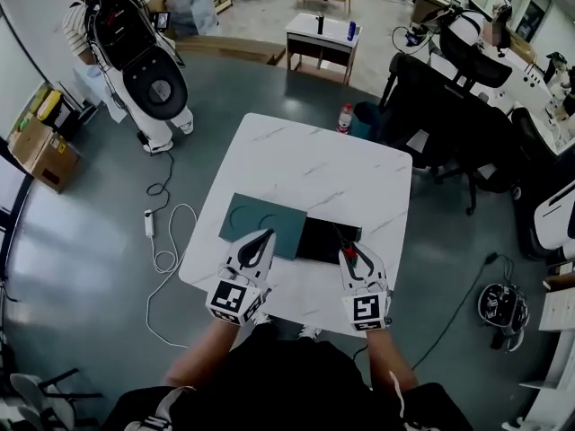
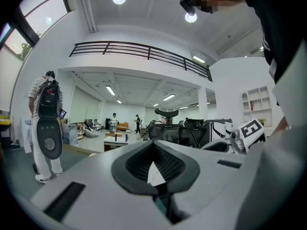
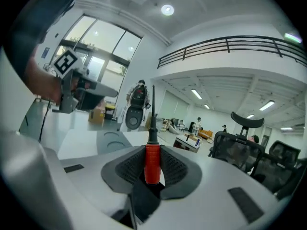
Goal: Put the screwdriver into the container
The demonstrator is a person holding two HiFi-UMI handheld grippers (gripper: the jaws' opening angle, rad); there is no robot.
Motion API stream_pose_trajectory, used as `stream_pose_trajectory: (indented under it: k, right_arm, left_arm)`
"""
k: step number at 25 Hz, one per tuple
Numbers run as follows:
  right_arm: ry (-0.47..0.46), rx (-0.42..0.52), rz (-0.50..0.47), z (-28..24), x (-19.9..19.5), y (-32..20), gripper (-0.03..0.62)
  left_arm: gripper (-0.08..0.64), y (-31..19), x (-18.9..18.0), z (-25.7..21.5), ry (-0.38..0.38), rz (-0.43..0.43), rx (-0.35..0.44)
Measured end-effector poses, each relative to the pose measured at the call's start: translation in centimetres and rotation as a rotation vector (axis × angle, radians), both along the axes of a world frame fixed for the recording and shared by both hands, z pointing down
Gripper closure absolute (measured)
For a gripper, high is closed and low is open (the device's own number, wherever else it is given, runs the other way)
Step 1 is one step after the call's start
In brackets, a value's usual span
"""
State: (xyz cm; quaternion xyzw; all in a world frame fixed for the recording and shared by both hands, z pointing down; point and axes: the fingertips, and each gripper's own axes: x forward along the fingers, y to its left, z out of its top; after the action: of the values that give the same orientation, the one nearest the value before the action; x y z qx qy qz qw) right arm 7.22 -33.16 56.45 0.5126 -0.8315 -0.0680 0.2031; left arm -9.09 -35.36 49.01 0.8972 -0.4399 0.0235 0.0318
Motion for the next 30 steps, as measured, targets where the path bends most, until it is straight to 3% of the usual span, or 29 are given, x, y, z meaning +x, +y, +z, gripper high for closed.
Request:
stream_pose_trajectory:
  k: [7, 15, 19, 23, 30]
  right_arm:
    - [0.307, -0.164, 0.008, 7.8, 1.5, -1.3, 0.485]
    - [0.607, -0.294, -0.113, 13.9, 2.1, -3.0, 0.485]
    - [0.748, -0.406, -0.2, 17.2, 1.9, -3.4, 0.485]
    - [0.824, -0.502, -0.25, 19.6, 2.1, -3.5, 0.485]
    - [0.908, -0.59, -0.306, 21.9, 2.3, -3.6, 0.483]
  left_arm:
    - [0.557, -1.5, -2.0, 1.6, 0.008, -0.015, -0.028]
    - [0.557, -2.3, -3.7, 2.8, 0.01, -0.037, -0.055]
    - [0.557, -2.5, -4.3, 3.3, -0.002, -0.048, -0.058]
    - [0.557, -2.3, -4.9, 3.8, -0.008, -0.057, -0.06]
    - [0.557, -2.2, -6.1, 4.2, -0.022, -0.077, -0.066]
